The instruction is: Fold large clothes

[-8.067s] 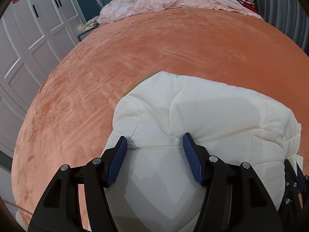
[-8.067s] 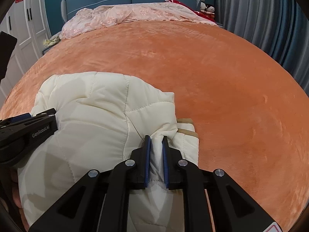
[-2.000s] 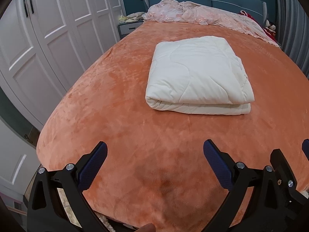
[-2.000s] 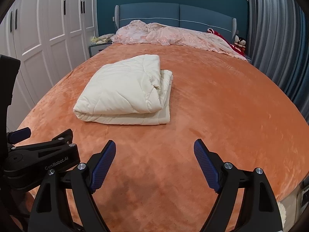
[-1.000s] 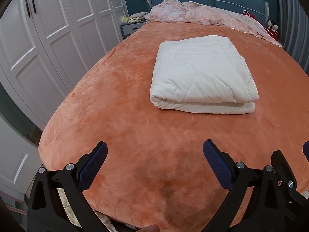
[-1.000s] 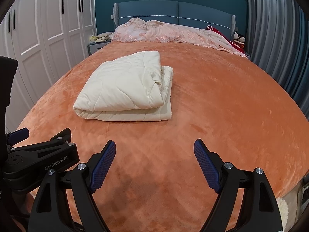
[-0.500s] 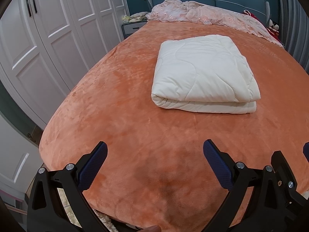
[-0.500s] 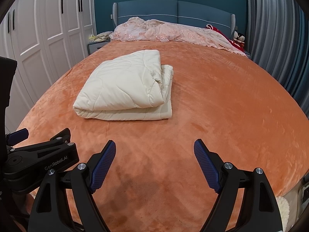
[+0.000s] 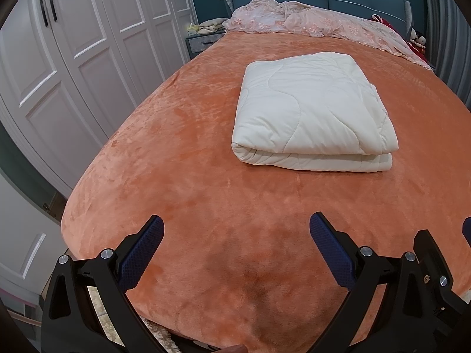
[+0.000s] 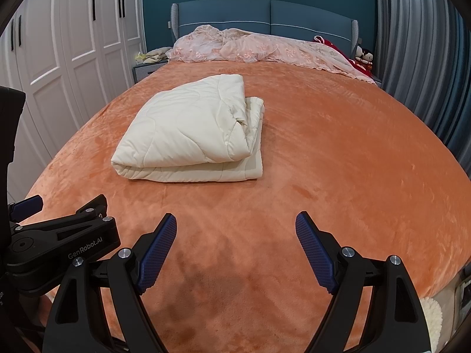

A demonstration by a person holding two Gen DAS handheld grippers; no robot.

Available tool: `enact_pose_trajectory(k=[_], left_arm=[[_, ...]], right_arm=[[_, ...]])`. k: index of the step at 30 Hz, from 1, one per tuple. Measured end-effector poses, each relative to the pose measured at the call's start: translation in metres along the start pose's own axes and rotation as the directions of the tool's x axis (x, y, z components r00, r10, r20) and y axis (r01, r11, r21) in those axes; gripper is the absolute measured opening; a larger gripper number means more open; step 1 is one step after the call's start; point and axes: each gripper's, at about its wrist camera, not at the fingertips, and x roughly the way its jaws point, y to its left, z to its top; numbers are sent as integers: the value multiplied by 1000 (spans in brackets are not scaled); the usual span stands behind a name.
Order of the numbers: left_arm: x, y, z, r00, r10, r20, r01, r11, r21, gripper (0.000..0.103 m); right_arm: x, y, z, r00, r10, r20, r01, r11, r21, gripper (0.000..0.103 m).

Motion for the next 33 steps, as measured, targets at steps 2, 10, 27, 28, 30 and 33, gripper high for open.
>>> enact_pose_trajectory(k=[2,10,27,28,30,33], left_arm=[[0,0,0,1000,1,-1,-1,1000,1,97],[1,3,-1,1000,-3,-11,3,1000,-5,97],[3,2,-4,1000,21,10,-21,1000,13,96],[3,2,-4,1000,21,10,-22,1000,12,96],[2,1,-4,1000,23,11,-23,1000,12,96],[3,2,-4,1000,22,9,-22,1000,11,96]], right_arm=[[0,0,0,1000,0,-1,0,1000,0,81],[0,-1,0,1000,0,-4,0,1000,0,81],[-1,8,-7,1000,-7,-24,7,1000,12,81],[-1,9,-7,1000,-7,-25,8,1000,11,81],[-1,7,-7,1000,-7,-24,7,1000,9,81],[-1,6,-7,1000,-7,-26,7,1000,11,81]])
